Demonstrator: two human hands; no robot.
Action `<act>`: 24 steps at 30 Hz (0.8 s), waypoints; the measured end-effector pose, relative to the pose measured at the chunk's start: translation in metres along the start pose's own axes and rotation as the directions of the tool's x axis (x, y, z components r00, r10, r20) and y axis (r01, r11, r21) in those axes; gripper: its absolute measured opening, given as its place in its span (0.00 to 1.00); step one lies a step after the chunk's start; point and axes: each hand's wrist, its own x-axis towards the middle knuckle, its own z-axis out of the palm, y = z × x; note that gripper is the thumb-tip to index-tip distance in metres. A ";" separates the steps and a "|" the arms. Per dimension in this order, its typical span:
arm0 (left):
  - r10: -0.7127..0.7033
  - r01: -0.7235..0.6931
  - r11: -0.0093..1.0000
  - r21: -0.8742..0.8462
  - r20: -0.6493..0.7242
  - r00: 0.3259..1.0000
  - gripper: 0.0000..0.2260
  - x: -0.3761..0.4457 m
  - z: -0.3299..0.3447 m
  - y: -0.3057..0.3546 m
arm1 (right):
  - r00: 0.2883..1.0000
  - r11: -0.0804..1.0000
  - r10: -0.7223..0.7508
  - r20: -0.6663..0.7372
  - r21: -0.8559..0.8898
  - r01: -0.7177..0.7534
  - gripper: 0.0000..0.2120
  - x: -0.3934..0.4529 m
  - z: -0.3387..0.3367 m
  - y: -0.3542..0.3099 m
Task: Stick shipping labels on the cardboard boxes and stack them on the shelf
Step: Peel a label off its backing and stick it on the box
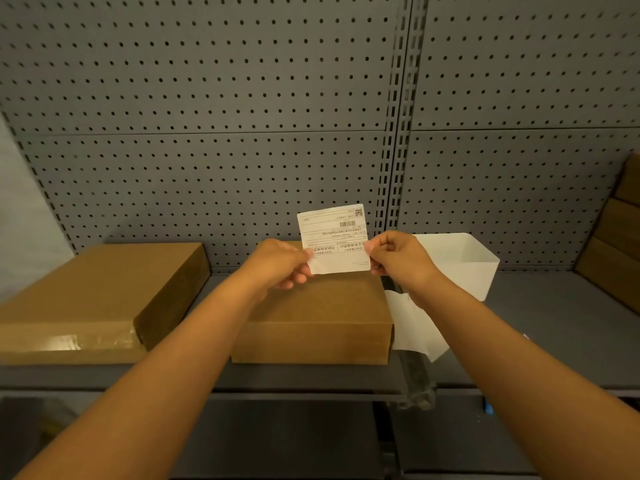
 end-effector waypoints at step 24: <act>0.049 -0.059 0.990 -0.125 -0.079 0.996 0.04 0.020 -0.062 -0.024 | 0.998 0.999 0.019 -0.056 -0.048 -0.022 0.07 0.005 0.058 -0.023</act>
